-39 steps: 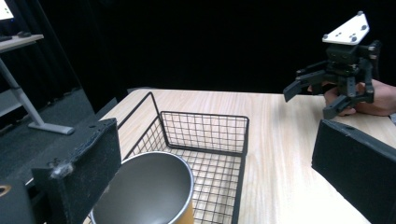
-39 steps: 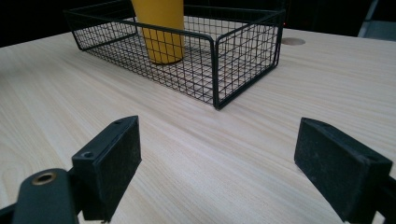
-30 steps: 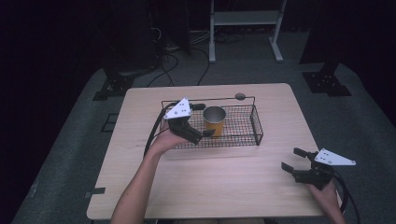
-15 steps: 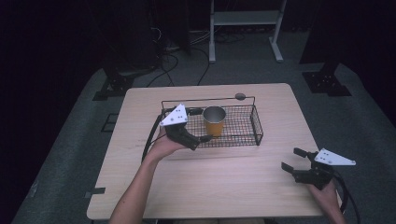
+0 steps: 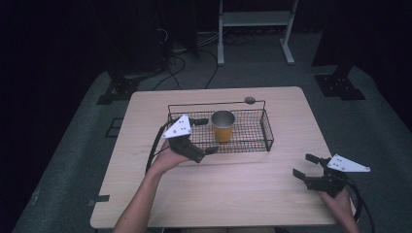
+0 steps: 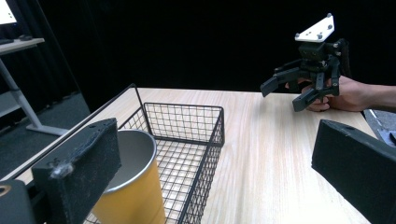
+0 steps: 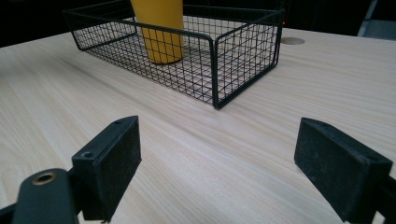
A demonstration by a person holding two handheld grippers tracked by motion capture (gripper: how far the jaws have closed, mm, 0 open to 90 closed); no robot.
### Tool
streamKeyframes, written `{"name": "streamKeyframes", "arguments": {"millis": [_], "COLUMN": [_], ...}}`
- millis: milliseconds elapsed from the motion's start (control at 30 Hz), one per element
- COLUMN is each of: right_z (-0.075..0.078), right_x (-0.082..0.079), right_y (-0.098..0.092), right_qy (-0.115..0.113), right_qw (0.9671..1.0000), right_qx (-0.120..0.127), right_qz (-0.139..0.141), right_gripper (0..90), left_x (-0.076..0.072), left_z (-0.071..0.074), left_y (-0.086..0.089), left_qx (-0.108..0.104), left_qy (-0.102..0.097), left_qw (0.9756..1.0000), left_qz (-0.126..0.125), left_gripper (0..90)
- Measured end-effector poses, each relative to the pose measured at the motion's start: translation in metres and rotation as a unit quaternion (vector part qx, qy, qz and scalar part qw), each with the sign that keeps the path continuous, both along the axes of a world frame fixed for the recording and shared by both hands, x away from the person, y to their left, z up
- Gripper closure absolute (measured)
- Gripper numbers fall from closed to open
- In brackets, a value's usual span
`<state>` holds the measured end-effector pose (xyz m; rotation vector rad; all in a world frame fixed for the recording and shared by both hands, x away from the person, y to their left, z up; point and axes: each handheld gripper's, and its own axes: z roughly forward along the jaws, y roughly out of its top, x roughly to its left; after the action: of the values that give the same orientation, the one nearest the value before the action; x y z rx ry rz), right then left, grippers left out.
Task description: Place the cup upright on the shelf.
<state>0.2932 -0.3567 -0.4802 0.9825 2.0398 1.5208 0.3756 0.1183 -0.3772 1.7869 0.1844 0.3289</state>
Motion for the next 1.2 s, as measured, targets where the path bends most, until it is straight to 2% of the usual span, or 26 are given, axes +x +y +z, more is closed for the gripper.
{"name": "streamKeyframes", "arguments": {"millis": [300,500,700,1200], "right_z": [0.000,0.000,0.000,0.000], "right_x": [0.000,0.000,0.000,0.000], "right_y": [0.000,0.000,0.000,0.000], "right_qy": [0.000,0.000,0.000,0.000], "right_qw": [1.0000,1.0000,1.0000,1.0000], "right_qx": [-0.001,-0.001,-0.001,-0.003], "right_qz": [0.000,0.000,0.000,0.000], "right_gripper": [13.6,13.6,13.6,13.6], "left_x": [-0.008,-0.014,-0.021,-0.034], "left_z": [-0.004,-0.007,-0.010,-0.020], "left_y": [0.010,0.014,0.018,0.027], "left_qx": [-0.012,-0.013,-0.017,-0.022], "left_qy": [0.001,0.006,0.002,0.005], "left_qw": [0.9999,0.9999,0.9998,0.9997], "left_qz": [0.002,0.001,0.002,0.007], "left_gripper": [0.7,0.7,0.7,0.7]}}
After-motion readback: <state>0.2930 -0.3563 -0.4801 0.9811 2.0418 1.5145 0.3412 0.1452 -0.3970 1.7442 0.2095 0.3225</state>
